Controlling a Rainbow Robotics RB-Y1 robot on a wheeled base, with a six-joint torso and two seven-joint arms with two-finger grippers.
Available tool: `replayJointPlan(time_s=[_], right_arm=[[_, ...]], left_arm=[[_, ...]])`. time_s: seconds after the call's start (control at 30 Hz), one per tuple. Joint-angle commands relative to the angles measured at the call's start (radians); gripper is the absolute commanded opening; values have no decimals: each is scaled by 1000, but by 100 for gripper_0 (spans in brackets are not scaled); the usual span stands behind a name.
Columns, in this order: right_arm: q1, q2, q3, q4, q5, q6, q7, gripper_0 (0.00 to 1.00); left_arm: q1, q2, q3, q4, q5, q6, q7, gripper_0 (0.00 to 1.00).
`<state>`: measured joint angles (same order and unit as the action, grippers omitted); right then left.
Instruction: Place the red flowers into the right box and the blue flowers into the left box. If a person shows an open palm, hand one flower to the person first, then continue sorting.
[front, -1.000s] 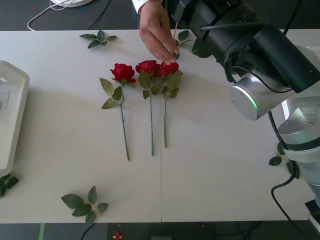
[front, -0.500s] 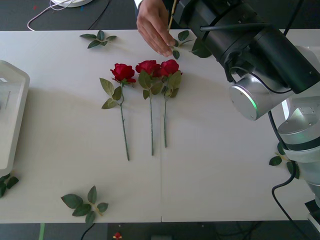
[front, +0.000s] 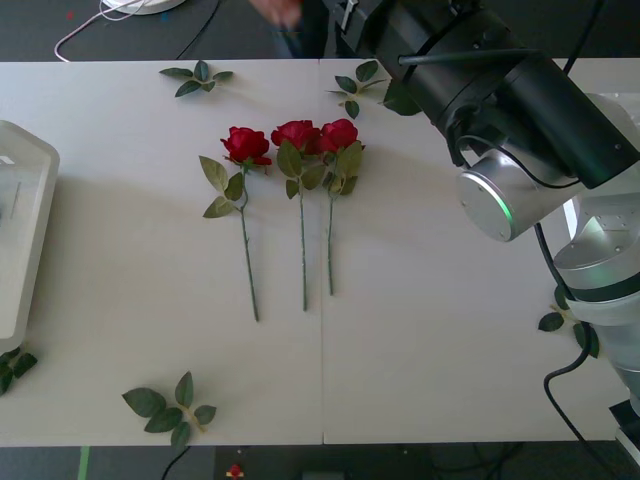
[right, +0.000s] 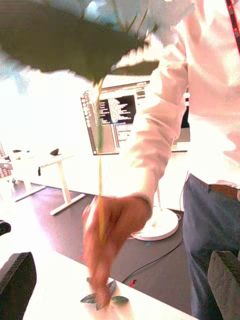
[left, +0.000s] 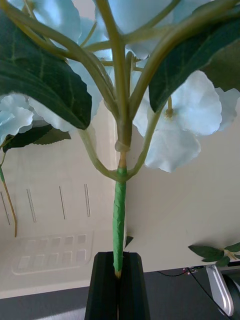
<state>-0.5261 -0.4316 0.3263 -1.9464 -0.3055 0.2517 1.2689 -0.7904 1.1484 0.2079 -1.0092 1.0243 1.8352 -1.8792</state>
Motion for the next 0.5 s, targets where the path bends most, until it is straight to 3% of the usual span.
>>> replayJointPlan(time_s=[0.03,0.23,0.27,0.33,0.5], right_arm=[[28,-16,11,-34,-23,44,10,100],[97,-76,-41,-152,-76,403,3,100],[106,-85,-50,-172,-90,480,1,100],[113,-98,-58,-190,-99,583,-3,100],[120,-125,-62,-198,-158,839,-117,100]], left_arm=[[-7,60,-9,-5,-7,-8,6,0],[17,50,-12,20,0,-39,3,3],[17,59,-13,23,17,-44,2,18],[17,70,-13,23,26,-56,3,26],[16,88,-12,23,11,-56,-18,31]])
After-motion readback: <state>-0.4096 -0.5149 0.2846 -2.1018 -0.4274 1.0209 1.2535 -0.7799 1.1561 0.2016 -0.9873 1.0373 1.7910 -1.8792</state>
